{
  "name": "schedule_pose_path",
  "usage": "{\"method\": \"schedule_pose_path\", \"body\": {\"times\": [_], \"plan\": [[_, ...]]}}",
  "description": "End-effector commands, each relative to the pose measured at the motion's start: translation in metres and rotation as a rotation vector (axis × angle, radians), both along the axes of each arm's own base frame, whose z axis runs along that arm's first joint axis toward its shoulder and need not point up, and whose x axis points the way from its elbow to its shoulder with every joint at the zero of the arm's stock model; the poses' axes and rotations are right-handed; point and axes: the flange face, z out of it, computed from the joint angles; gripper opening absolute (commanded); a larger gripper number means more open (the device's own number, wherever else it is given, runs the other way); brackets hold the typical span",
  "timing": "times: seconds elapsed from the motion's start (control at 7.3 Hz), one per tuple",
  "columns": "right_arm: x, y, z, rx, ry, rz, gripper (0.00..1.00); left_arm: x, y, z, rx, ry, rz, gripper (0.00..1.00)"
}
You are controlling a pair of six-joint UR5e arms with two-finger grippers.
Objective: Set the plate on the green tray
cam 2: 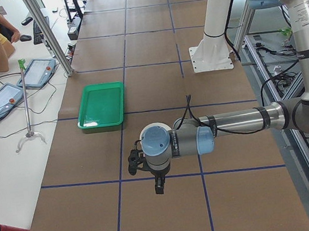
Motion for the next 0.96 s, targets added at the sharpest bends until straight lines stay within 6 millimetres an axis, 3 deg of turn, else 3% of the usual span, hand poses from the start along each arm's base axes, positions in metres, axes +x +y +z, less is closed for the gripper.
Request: {"method": "schedule_pose_path", "body": {"times": [0.0,0.27,0.41,0.55,0.68,0.82], "plan": [[0.000,0.000,0.000,0.000,0.000,0.000,1.00,0.001,-0.003,-0.002,0.005,0.003,0.001,1.00],[0.000,0.000,0.000,0.000,0.000,0.000,1.00,0.004,-0.022,-0.032,0.105,0.005,0.016,1.00],[0.000,0.000,0.000,0.000,0.000,0.000,1.00,0.007,-0.035,-0.039,0.184,0.009,0.019,1.00],[0.000,0.000,0.000,0.000,-0.002,0.000,1.00,0.010,-0.035,-0.038,0.175,0.021,0.020,1.00],[0.000,0.000,0.000,0.000,0.000,0.000,1.00,0.035,-0.041,-0.022,0.101,0.084,0.037,1.00],[0.000,0.000,0.000,0.000,-0.002,0.000,1.00,0.059,-0.055,-0.024,0.055,0.162,0.050,1.00]]}}
